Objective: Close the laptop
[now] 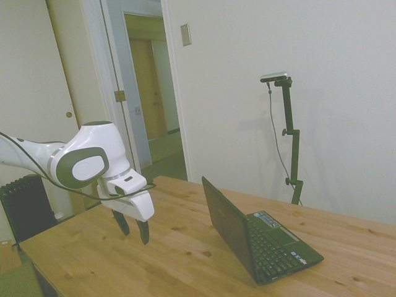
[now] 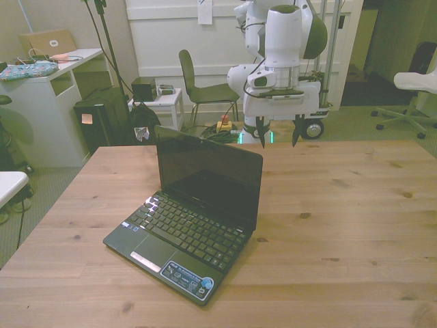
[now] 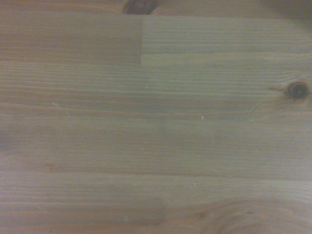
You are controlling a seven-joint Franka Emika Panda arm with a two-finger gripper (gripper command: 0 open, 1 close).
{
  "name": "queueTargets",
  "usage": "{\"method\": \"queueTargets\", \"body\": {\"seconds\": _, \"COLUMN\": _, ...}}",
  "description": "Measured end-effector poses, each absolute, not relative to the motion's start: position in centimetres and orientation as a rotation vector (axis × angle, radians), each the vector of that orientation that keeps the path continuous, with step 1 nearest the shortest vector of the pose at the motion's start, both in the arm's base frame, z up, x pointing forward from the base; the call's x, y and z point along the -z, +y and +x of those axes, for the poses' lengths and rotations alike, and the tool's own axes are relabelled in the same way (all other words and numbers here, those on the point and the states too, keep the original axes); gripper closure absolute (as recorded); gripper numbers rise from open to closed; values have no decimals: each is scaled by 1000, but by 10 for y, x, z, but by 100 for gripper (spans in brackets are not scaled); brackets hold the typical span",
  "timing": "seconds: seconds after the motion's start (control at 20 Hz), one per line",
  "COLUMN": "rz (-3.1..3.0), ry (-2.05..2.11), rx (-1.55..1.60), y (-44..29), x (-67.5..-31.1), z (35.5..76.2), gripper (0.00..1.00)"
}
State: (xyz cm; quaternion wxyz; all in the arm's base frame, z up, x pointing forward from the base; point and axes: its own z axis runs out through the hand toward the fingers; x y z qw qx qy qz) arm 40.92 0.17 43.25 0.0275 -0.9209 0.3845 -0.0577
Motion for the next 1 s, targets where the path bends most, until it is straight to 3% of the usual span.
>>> {"method": "queueTargets", "body": {"seconds": 0.2, "rz": -2817, "ry": 1268, "rx": 272, "y": -10, "x": -439, "z": 416, "gripper": 0}}
{"method": "queueTargets", "body": {"seconds": 0.5, "rz": -2624, "ry": 1593, "rx": 489, "y": -54, "x": -479, "z": 441, "gripper": 0}}
{"method": "queueTargets", "body": {"seconds": 0.9, "rz": -2431, "ry": 1864, "rx": 543, "y": -127, "x": -500, "z": 474, "gripper": 0}}
{"method": "queueTargets", "body": {"seconds": 0.95, "rz": -2413, "ry": 1887, "rx": 542, "y": -136, "x": -501, "z": 477, "gripper": 100}}
{"method": "queueTargets", "body": {"seconds": 1.0, "rz": -2400, "ry": 1907, "rx": 537, "y": -145, "x": -502, "z": 480, "gripper": 100}}
